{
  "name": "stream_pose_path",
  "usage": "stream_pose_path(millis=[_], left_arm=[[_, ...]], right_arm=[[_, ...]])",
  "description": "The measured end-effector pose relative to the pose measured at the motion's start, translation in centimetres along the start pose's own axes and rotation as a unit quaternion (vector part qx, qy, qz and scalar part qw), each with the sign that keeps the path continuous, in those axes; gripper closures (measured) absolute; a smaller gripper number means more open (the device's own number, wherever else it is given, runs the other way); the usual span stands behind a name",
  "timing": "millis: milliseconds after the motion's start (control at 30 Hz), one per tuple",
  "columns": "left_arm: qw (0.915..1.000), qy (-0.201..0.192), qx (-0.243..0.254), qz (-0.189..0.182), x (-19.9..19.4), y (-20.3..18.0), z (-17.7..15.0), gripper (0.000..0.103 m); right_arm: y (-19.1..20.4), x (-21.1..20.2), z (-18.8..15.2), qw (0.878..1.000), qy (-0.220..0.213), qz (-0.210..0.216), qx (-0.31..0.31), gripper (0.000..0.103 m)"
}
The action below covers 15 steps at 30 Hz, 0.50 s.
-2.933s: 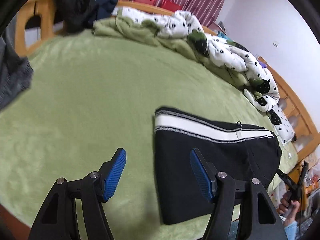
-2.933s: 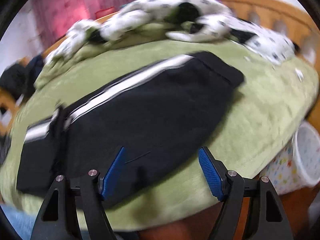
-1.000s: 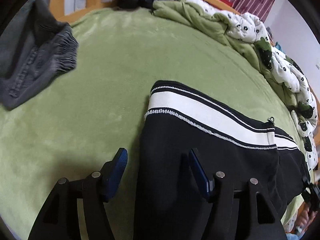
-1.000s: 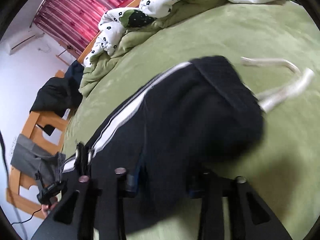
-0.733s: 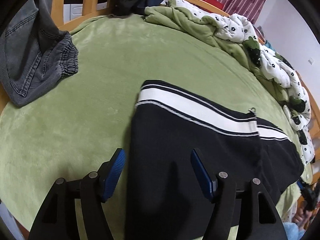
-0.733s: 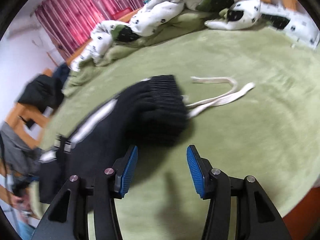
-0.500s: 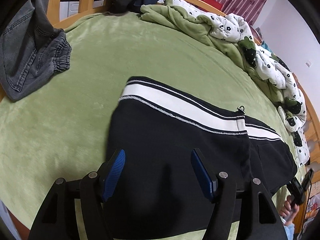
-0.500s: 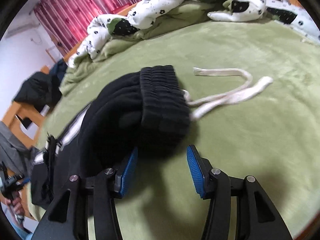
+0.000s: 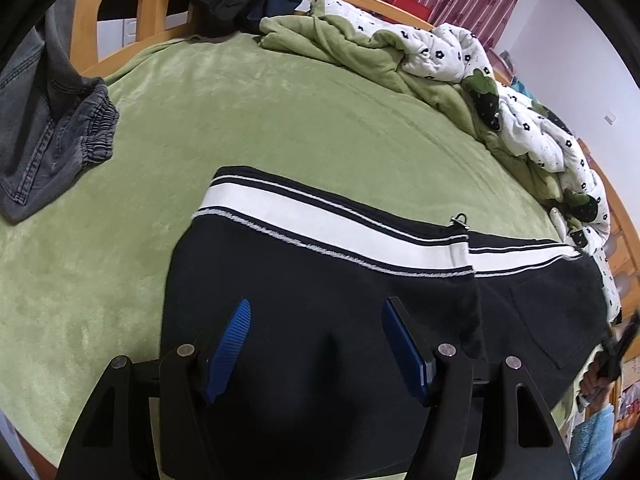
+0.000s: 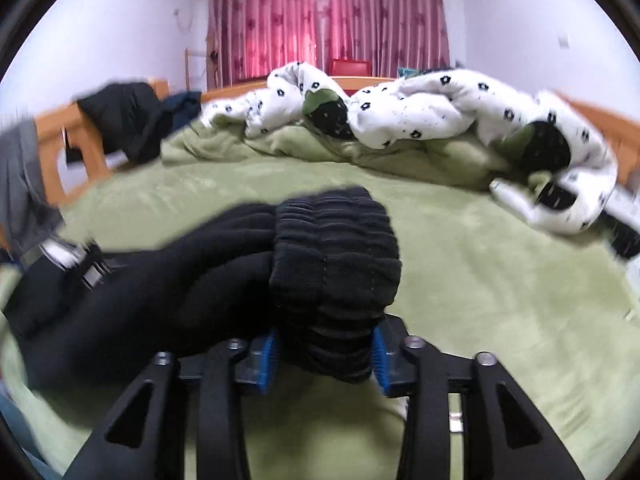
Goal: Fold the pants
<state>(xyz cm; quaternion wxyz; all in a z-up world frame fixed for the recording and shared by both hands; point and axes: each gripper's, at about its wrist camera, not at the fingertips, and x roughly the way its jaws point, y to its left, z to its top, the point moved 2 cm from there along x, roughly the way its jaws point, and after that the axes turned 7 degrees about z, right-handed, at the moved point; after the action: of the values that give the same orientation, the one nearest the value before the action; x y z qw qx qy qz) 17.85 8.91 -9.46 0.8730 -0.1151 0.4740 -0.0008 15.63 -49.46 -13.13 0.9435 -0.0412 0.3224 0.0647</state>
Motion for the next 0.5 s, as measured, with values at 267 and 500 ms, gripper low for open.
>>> stream_pose_path(millis=[267, 500], left_arm=[[0.9995, 0.011, 0.000, -0.029, -0.2, 0.1, -1.0, 0.037], [0.9970, 0.028, -0.007, -0.072, 0.1, 0.0, -2.7, 0.037]], right_arm=[[-1.6, -2.1, -8.2, 0.987, 0.110, -0.034, 0.111, 0.048], [-2.0, -4.7, -7.0, 0.943, 0.040, 0.059, 0.326, 0.034]])
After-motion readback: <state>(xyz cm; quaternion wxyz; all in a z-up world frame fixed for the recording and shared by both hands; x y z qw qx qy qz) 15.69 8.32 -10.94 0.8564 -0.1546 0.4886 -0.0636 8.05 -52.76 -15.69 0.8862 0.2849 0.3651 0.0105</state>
